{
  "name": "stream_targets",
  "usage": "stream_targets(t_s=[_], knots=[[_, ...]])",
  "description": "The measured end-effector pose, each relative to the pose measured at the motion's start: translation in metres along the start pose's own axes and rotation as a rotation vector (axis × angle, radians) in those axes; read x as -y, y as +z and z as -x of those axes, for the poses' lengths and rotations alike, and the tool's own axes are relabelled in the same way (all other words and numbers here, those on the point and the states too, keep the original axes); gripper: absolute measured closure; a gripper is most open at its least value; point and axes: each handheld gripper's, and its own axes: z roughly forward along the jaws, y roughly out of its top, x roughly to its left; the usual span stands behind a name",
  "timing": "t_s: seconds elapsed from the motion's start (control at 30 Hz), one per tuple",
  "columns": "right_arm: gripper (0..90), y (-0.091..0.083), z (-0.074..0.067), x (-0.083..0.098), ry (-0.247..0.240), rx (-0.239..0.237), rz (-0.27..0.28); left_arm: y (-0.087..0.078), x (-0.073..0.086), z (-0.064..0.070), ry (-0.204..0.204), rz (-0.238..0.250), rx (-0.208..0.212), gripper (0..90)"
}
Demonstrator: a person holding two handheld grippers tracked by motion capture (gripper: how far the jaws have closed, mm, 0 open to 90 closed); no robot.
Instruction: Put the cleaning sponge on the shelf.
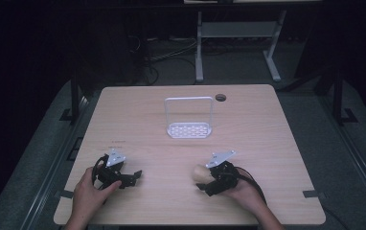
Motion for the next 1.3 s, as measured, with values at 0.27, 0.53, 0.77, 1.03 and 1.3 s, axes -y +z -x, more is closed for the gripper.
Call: stream_targets(t_s=[0.27, 0.53, 0.77, 1.03, 1.3], knots=[[32.1, -0.001, 0.000, 0.001, -0.006, -0.005, -0.003, 0.000, 0.000, 0.000, 0.000, 0.000, 0.000, 12.7], [40.4, -0.004, 0.000, 0.001, -0.008, 0.005, 0.015, 0.000, 0.000, 0.000, 0.000, 0.000, 0.000, 12.7], [40.6, -0.004, 0.000, 0.001, -0.009, 0.006, 0.017, 0.000, 0.000, 0.000, 0.000, 0.000, 0.000, 12.7], [40.7, -0.007, 0.003, -0.001, 0.004, 0.015, 0.041, 0.000, 0.000, 0.000, 0.000, 0.000, 0.000, 12.7], [40.7, -0.011, 0.006, -0.004, 0.010, 0.025, 0.057, 0.000, 0.000, 0.000, 0.000, 0.000, 0.000, 12.7]])
